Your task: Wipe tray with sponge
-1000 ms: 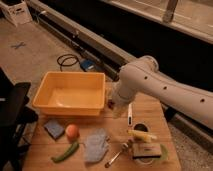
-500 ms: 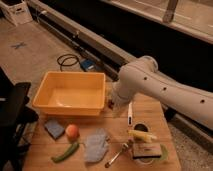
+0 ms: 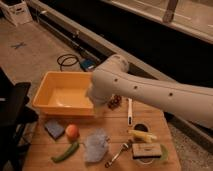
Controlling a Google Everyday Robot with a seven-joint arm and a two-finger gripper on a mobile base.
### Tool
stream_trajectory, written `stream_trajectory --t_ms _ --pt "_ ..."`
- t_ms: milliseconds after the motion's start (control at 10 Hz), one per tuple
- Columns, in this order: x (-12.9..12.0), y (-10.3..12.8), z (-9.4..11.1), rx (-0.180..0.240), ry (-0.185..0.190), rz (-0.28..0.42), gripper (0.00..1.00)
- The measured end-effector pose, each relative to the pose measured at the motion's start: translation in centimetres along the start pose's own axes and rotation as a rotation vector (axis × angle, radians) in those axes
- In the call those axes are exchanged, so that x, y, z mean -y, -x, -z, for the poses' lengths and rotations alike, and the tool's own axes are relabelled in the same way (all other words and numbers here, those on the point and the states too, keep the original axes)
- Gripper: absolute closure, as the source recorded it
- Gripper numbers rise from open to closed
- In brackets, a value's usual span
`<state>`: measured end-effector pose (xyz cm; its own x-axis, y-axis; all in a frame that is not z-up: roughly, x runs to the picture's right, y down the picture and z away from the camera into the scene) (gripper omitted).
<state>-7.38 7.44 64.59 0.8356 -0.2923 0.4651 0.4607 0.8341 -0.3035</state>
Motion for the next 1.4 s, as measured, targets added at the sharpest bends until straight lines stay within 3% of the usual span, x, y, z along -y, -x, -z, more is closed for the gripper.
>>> stream_trajectory --t_ms 300,600,700,900,1400 --pt "2.6 5.1 -3.1 0.034 0.045 0.111 0.32" --pt "4.0 9.4 -6.8 0.077 0.115 0.234 0.32" --pt "3.9 10.7 -8.3 0.11 0.157 0.264 0.32" --pt "3.8 10.8 -8.7 0.116 0.175 0.269 0.32" --pt "3.9 10.9 -9.1 0.123 0.168 0.275 0.32"
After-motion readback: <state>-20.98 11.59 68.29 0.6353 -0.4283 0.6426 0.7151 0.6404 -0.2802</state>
